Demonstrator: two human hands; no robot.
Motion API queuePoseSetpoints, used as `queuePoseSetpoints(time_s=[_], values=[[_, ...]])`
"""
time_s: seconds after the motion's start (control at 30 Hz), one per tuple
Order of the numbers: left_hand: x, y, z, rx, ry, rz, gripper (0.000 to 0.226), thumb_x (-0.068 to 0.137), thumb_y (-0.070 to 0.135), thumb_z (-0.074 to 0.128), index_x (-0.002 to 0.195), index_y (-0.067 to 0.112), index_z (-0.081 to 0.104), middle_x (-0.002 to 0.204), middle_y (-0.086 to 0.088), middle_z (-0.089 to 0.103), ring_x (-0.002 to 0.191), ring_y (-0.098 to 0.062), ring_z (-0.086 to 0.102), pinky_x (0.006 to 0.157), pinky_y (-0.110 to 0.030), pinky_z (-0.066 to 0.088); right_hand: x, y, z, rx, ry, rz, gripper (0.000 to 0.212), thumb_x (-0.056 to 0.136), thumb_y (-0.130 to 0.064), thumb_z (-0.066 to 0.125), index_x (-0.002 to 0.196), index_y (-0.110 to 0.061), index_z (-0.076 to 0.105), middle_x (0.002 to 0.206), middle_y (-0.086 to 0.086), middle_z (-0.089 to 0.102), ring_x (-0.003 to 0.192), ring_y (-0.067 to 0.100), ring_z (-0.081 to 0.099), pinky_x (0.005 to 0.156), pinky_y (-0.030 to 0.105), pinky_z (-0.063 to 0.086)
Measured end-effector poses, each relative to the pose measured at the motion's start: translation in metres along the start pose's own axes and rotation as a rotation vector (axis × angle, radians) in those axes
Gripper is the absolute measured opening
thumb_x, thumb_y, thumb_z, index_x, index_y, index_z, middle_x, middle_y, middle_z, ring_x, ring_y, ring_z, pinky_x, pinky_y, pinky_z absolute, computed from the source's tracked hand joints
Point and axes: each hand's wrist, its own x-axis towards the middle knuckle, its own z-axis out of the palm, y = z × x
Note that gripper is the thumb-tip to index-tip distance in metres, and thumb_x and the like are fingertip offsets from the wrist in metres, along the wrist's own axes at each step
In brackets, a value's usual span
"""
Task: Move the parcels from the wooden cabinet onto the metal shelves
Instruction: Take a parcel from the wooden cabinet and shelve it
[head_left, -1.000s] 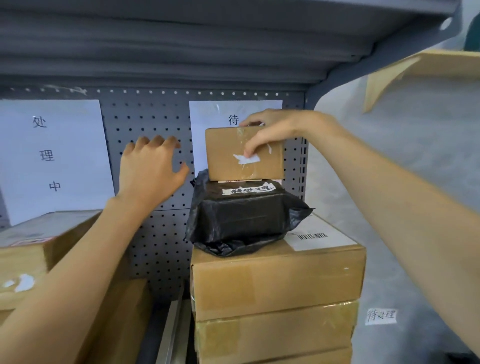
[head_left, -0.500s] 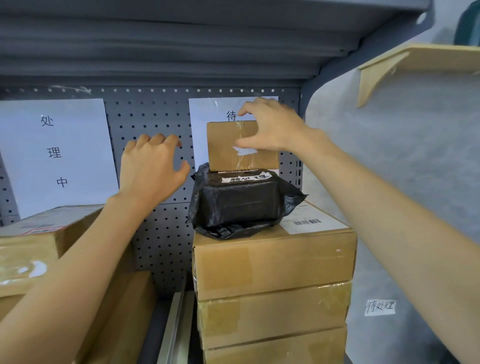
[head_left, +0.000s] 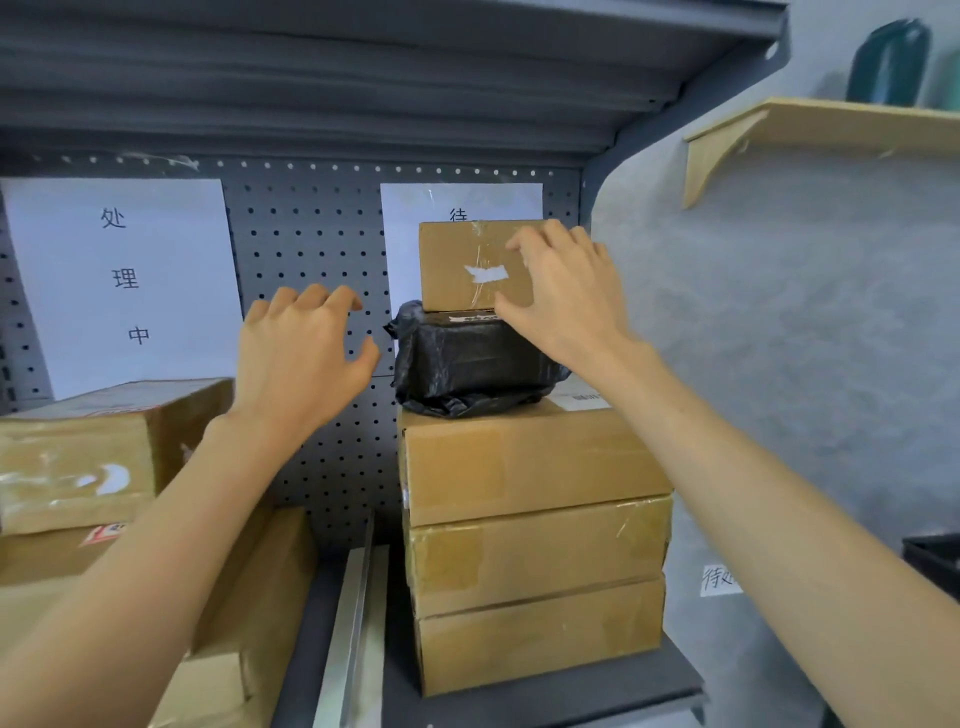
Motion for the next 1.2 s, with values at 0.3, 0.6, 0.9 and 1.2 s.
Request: queuePoseSetpoints(time_s=[0.3, 0.6, 0.9, 1.2], values=[[-0.023, -0.005, -0.020, -0.050, -0.031, 0.026, 0.032, 0.079, 0.024, 0.070, 0.105, 0.004, 0.067, 0.089, -0.017, 0.069, 0.082, -0.040, 0.062, 0.072, -0.046, 0.048, -0.034, -0.020, -0.022, -0.033, -0.025, 0.057, 0.042, 0.091, -0.035, 0.055, 0.128, -0.015, 0.052, 0.123, 0.005, 0.054, 0.115, 0.025, 0.047, 0.094, 0.033, 0.035], [-0.059, 0.000, -0.067, -0.029, -0.052, 0.025, 0.031, 0.077, 0.023, 0.072, 0.101, 0.003, 0.067, 0.085, -0.017, 0.069, 0.078, -0.039, 0.062, 0.069, -0.044, 0.048, -0.073, -0.047, -0.052, 0.002, -0.058, 0.032, 0.042, 0.091, -0.035, 0.056, 0.126, -0.013, 0.052, 0.124, 0.006, 0.054, 0.115, 0.025, 0.047, 0.097, 0.036, 0.036], [-0.119, 0.024, -0.132, 0.020, -0.127, -0.037, 0.030, 0.074, 0.023, 0.073, 0.097, 0.005, 0.069, 0.082, -0.015, 0.068, 0.077, -0.037, 0.062, 0.067, -0.041, 0.048, -0.134, -0.066, -0.083, 0.068, -0.120, -0.021, 0.045, 0.090, -0.035, 0.057, 0.129, -0.014, 0.051, 0.122, 0.005, 0.054, 0.113, 0.024, 0.048, 0.096, 0.036, 0.037], [-0.171, -0.002, -0.201, 0.112, -0.255, -0.091, 0.028, 0.076, 0.024, 0.071, 0.098, 0.007, 0.069, 0.086, -0.013, 0.069, 0.079, -0.034, 0.063, 0.072, -0.041, 0.049, -0.173, -0.120, -0.095, 0.155, -0.207, -0.066, 0.040, 0.090, -0.038, 0.058, 0.123, -0.017, 0.053, 0.118, 0.001, 0.055, 0.111, 0.021, 0.049, 0.094, 0.033, 0.038]])
